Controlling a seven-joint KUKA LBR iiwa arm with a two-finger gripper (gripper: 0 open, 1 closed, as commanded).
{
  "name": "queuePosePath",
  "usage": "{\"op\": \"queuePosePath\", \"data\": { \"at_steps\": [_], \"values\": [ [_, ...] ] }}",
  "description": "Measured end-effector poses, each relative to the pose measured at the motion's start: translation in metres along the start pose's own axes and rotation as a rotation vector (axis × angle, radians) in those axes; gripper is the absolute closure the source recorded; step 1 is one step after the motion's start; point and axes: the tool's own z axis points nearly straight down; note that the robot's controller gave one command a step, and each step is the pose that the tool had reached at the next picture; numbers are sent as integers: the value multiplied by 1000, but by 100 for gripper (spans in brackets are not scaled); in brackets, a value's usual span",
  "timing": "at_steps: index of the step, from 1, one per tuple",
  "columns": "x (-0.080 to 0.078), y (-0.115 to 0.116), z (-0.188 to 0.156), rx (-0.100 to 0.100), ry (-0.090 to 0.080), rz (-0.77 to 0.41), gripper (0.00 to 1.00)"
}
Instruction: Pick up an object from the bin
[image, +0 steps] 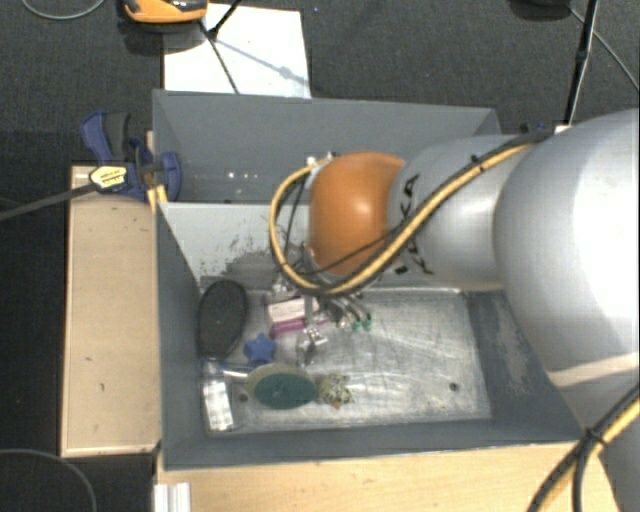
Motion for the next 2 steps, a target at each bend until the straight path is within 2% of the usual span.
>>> {"op": "queuePosePath", "data": {
  "at_steps": [1,2],
  "values": [
    [-4,0,-3,0,-18,1,100],
    [20,4,-129,1,1,-9,100]
  ]
}}
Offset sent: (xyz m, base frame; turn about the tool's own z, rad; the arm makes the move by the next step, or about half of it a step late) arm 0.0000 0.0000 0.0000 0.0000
